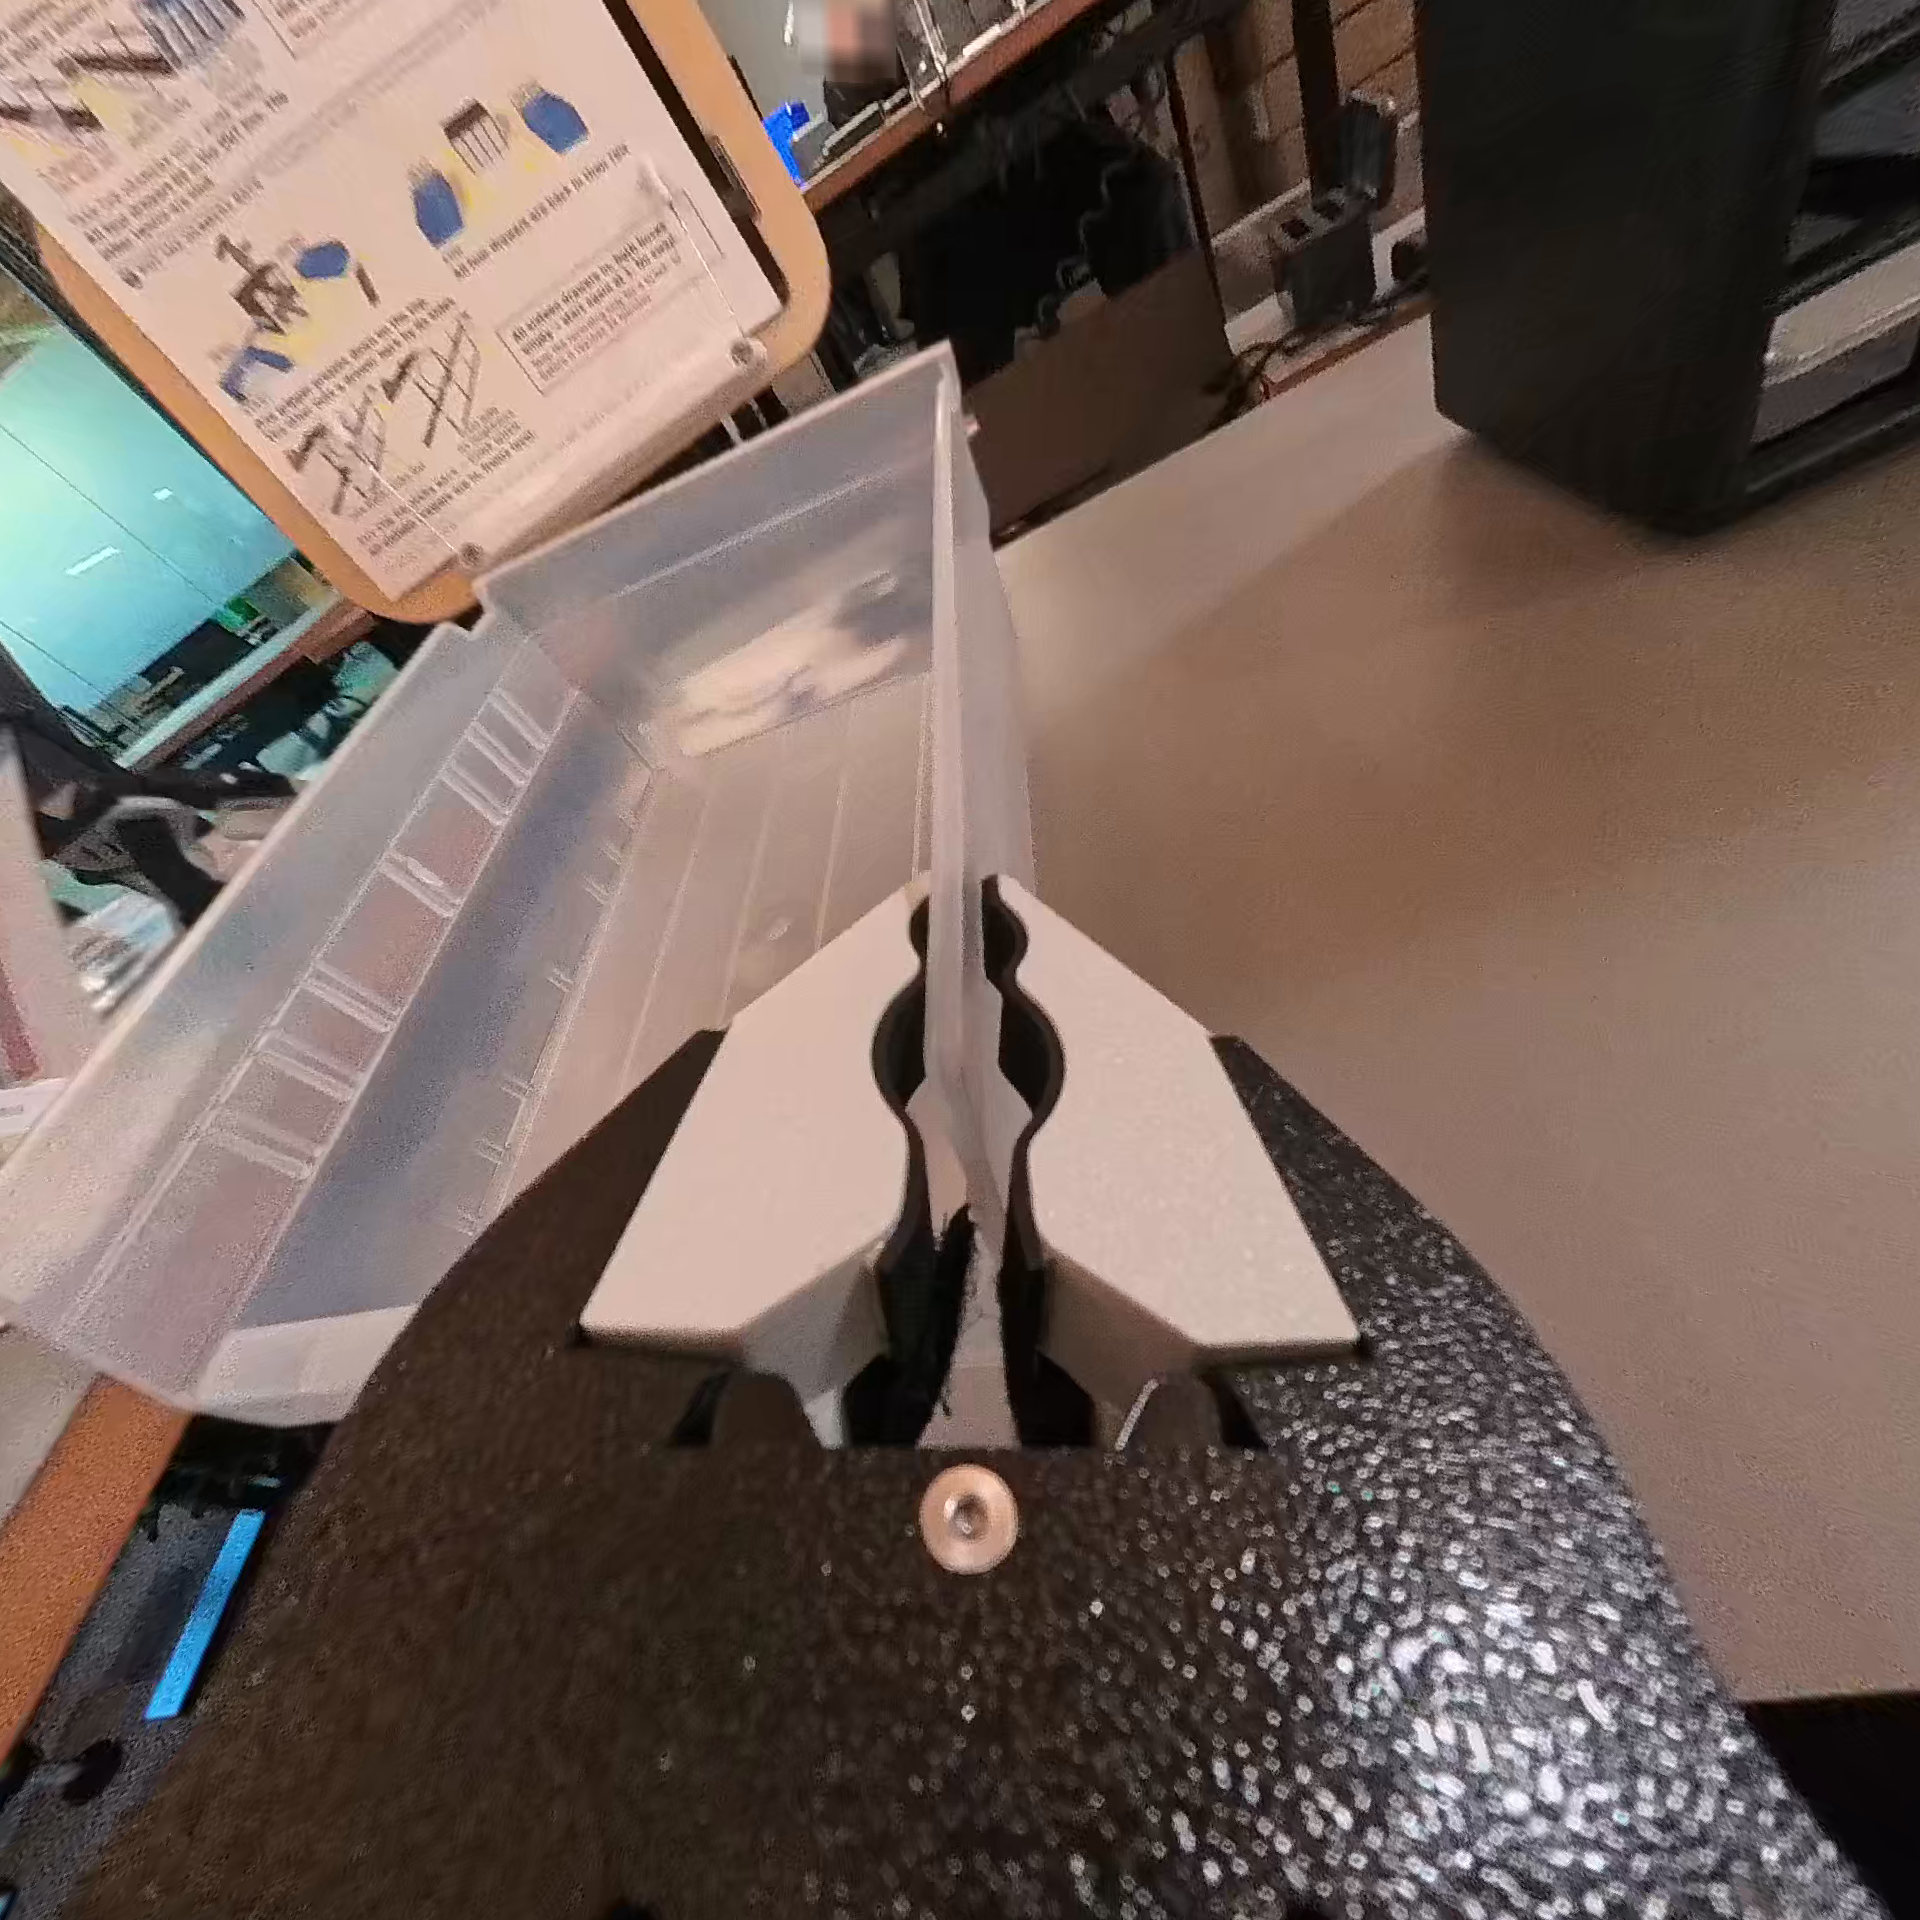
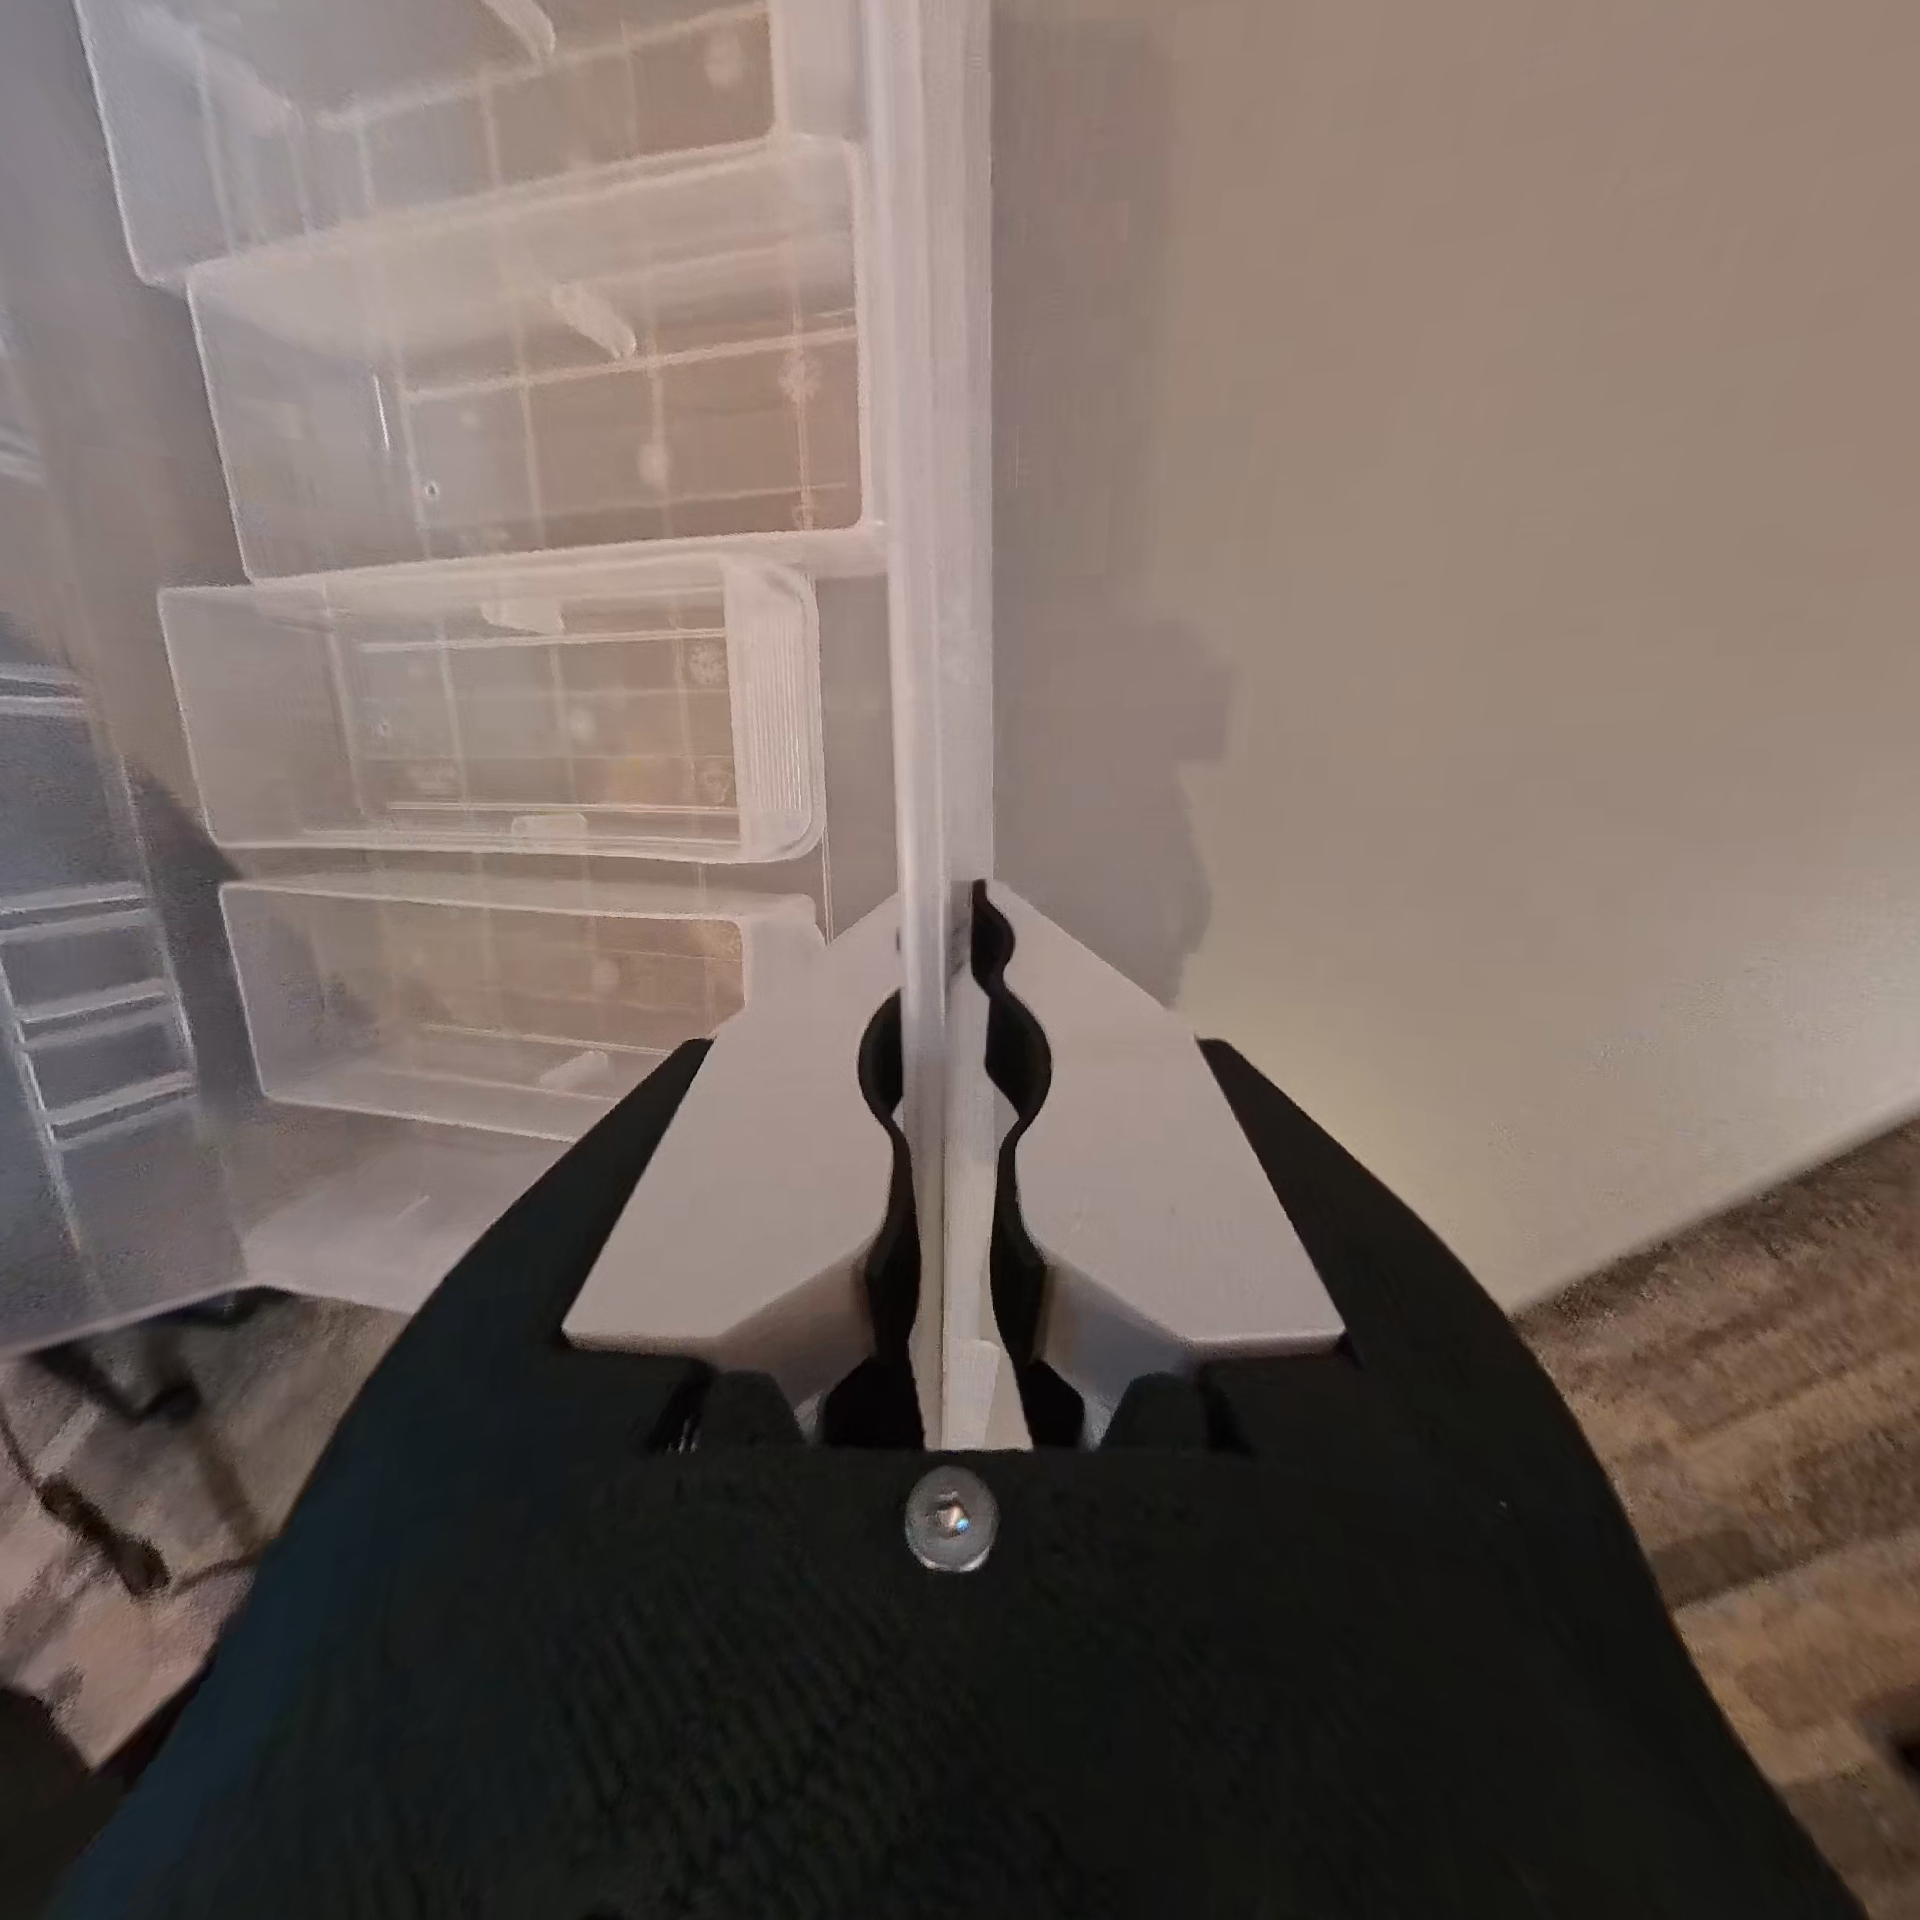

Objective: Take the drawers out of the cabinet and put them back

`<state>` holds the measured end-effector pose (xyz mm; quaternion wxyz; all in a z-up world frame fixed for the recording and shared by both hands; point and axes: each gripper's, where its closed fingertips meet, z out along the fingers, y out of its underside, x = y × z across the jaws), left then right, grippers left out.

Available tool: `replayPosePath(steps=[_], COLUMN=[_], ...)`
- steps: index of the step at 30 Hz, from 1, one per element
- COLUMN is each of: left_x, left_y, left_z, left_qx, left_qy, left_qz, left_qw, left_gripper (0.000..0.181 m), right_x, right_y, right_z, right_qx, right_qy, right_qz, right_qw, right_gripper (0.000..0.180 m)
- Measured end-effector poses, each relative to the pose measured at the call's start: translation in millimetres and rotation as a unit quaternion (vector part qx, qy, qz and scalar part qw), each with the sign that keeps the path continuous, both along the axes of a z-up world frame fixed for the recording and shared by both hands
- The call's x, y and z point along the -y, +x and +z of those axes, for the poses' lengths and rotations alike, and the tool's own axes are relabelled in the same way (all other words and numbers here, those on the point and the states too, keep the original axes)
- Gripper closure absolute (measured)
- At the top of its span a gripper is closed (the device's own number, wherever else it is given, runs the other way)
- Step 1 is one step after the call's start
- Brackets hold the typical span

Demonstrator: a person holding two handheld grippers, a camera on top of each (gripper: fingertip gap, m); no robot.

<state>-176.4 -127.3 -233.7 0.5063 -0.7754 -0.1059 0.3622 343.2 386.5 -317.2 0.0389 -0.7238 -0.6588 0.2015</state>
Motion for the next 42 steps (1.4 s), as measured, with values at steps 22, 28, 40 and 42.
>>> replayPosePath(steps=[22, 28, 40, 42], left_x=[43.0, 54.6, 95.7, 101.5], left_y=[-1.5, -0.7, -7.4, -10.2], left_z=[46.9, 51.8, 99.0, 105.4], left_qx=[-0.023, -0.027, -0.086, -0.097], left_qy=[0.046, 0.053, 0.076, 0.078], left_qz=[-0.024, -0.04, -0.024, -0.023], left_qw=[0.998, 0.997, 0.993, 0.992], left_gripper=[0.179, 0.179, 0.179, 0.179], right_x=[96.9, 143.0, 314.3, 335.0], right_y=[-116.3, -169.5, -352.4, -383.9], right_z=[36.8, 73.1, 96.1, 89.0], right_qx=[-0.044, -0.048, -0.043, -0.039], right_qy=[0.009, -0.009, 0.086, 0.105], right_qz=[0.134, 0.184, 0.357, 0.367], right_qw=[0.99, 0.982, 0.929, 0.923], right_gripper=[0.177, 0.177, 0.176, 0.176])
